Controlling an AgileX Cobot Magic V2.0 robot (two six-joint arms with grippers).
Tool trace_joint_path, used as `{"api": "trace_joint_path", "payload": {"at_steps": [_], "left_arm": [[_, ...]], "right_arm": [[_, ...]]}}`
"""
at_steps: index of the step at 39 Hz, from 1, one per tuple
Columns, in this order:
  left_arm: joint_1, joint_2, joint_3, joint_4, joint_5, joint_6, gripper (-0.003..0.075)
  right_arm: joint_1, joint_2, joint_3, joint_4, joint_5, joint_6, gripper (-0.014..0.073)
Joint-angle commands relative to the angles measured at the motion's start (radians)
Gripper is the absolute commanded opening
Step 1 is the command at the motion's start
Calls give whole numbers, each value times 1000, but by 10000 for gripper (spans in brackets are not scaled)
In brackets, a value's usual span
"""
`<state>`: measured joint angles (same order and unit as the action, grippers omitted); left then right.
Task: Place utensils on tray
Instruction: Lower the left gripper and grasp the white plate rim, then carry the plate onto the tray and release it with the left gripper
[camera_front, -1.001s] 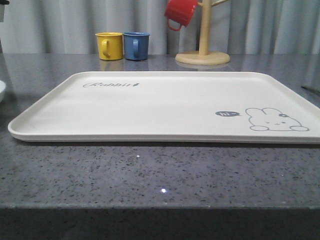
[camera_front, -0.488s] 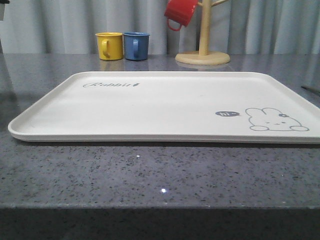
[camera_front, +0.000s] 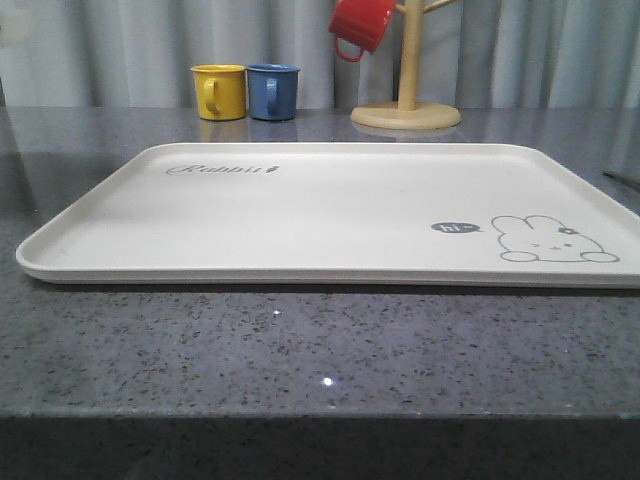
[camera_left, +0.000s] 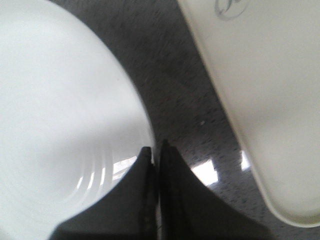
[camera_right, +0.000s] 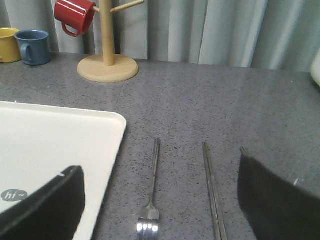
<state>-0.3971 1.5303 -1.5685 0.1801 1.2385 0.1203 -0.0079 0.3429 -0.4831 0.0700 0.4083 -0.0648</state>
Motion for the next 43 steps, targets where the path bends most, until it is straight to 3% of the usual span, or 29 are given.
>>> {"api": "trace_joint_path", "payload": {"at_steps": [1, 10, 18, 43], "left_arm": [[-96, -35, -85, -3, 21, -19, -18], [-300, 66, -161, -10, 19, -47, -18], [-409, 194, -199, -91, 15, -47, -18], [-426, 339, -199, -209, 19, -47, -8]], "right_arm": [[-4, 15, -36, 3, -82, -7, 640], [-4, 15, -36, 3, -82, -7, 640], [-4, 15, -36, 3, -82, -7, 640], [-4, 15, -36, 3, -82, -7, 640]]}}
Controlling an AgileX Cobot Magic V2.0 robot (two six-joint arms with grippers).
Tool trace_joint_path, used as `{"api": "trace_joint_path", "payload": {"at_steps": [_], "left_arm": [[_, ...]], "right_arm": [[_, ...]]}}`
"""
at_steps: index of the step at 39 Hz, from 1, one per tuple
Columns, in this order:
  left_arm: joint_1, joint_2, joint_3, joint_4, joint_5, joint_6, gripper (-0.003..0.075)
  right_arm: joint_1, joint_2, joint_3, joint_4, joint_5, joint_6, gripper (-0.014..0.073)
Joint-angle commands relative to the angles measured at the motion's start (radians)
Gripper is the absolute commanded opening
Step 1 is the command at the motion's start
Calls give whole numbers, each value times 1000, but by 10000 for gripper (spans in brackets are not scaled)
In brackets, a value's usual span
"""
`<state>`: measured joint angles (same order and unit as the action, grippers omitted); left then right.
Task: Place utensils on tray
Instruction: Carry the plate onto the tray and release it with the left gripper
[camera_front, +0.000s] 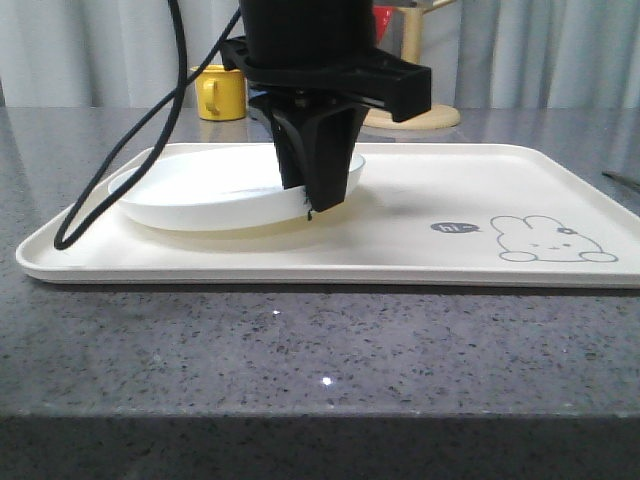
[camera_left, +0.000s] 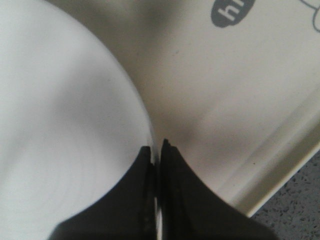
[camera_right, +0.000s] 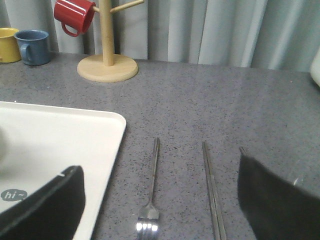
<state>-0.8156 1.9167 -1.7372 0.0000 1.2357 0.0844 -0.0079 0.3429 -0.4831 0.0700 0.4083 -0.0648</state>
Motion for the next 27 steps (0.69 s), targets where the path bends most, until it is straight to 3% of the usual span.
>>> {"api": "trace_joint_path", "payload": {"at_steps": [1, 6, 10, 14, 23, 27], "left_arm": [[-7, -47, -30, -31, 22, -11, 1], [-7, -47, -30, -31, 22, -11, 130], [-7, -47, -30, -29, 22, -11, 335], [-7, -60, -32, 11, 22, -11, 447], [21, -144, -32, 131, 22, -11, 445], [67, -183, -21, 113, 22, -11, 382]], "right_arm": [[-4, 15, -36, 3, -82, -7, 640], [-4, 15, -36, 3, -82, -7, 640], [-4, 15, -36, 3, -82, -7, 640], [-4, 15, -36, 3, -82, -7, 640], [-4, 15, -36, 3, -82, -7, 640], [-4, 15, -36, 3, -82, -7, 640]]}}
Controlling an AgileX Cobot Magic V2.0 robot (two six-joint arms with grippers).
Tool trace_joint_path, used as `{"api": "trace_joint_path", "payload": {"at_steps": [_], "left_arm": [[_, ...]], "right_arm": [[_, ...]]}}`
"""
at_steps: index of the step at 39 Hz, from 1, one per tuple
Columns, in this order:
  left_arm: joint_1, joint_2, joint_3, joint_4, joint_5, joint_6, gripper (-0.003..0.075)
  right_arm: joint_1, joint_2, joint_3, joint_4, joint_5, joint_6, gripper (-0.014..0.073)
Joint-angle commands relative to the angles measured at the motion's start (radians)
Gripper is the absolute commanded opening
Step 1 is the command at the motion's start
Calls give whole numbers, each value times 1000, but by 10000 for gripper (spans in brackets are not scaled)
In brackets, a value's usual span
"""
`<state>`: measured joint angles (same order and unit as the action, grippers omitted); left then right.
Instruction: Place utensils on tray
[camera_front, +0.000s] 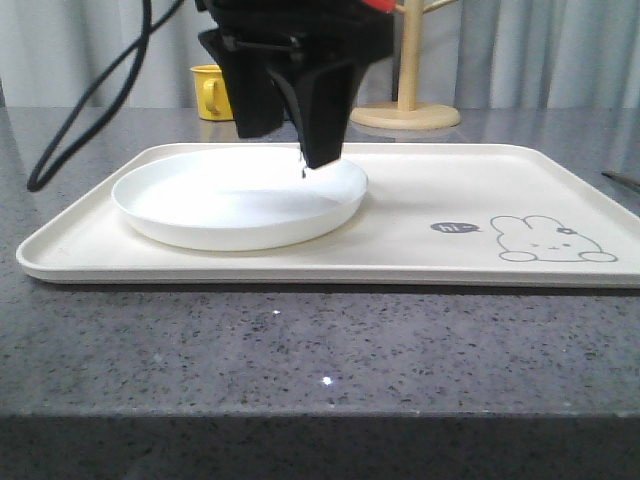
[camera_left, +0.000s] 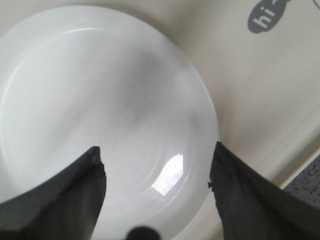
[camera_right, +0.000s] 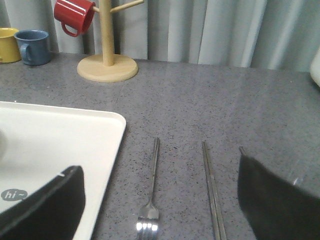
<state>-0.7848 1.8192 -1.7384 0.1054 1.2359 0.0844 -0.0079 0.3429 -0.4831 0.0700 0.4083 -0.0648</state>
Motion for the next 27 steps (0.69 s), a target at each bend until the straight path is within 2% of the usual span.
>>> {"api": "trace_joint_path", "payload": {"at_steps": [1, 7, 12, 20, 27], "left_arm": [[49, -94, -14, 6, 22, -11, 358], [160, -158, 71, 4, 22, -11, 126], [274, -234, 200, -12, -36, -13, -18], [444, -420, 476, -125, -258, -13, -18], [533, -633, 727, -146, -473, -13, -18]], "right_arm": [[-4, 15, -36, 3, -82, -7, 640], [-4, 15, -36, 3, -82, -7, 640], [-4, 15, -36, 3, -82, -7, 640], [-4, 15, -36, 3, -82, -7, 640], [-4, 15, -36, 3, -82, -7, 640]]}}
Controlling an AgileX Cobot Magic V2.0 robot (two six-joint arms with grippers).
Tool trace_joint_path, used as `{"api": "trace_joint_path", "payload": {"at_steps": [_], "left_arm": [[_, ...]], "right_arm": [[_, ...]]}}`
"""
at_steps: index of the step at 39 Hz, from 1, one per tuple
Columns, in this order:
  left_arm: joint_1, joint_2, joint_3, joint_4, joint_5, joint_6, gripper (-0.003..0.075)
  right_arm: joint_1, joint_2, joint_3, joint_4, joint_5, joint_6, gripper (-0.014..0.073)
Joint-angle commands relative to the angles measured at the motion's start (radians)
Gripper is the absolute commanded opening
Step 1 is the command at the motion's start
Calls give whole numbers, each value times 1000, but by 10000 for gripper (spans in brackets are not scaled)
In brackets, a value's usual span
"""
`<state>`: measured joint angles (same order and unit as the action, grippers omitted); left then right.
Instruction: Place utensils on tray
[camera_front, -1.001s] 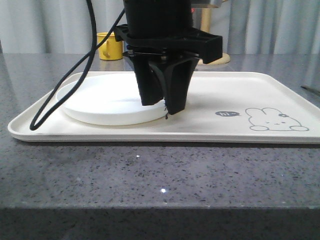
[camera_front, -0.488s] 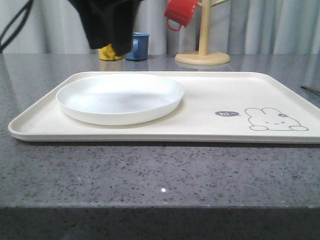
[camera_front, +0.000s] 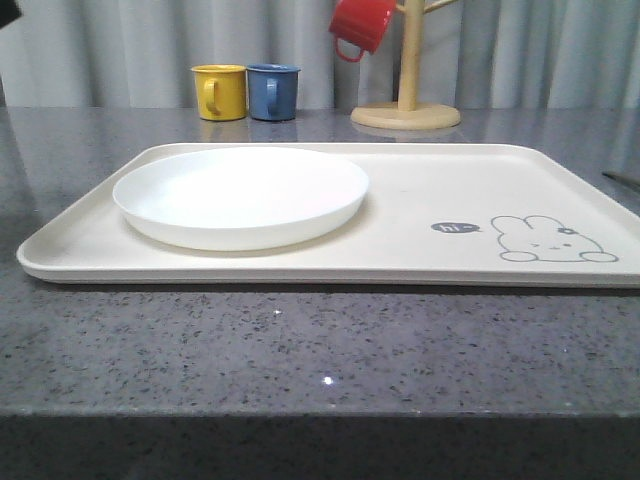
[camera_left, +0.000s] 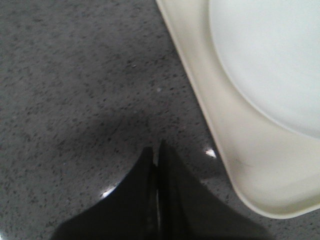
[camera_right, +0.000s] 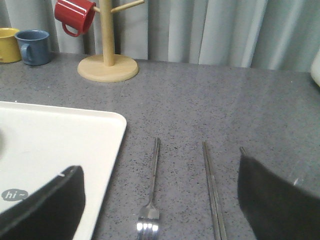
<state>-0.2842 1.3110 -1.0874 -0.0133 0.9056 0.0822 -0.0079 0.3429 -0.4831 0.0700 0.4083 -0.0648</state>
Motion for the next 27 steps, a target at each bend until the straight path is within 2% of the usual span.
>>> {"api": "trace_joint_path", "payload": {"at_steps": [1, 13, 21, 27], "left_arm": [[41, -152, 106, -27, -166, -11, -18], [66, -565, 496, -34, -501, -11, -18], [66, -871, 639, -44, -606, -11, -18], [66, -1045, 706, -55, -624, -11, -18]], "right_arm": [[-4, 15, -36, 3, -82, -7, 640], [-4, 15, -36, 3, -82, -7, 640], [-4, 15, -36, 3, -82, -7, 640], [-4, 15, -36, 3, -82, -7, 640]]}}
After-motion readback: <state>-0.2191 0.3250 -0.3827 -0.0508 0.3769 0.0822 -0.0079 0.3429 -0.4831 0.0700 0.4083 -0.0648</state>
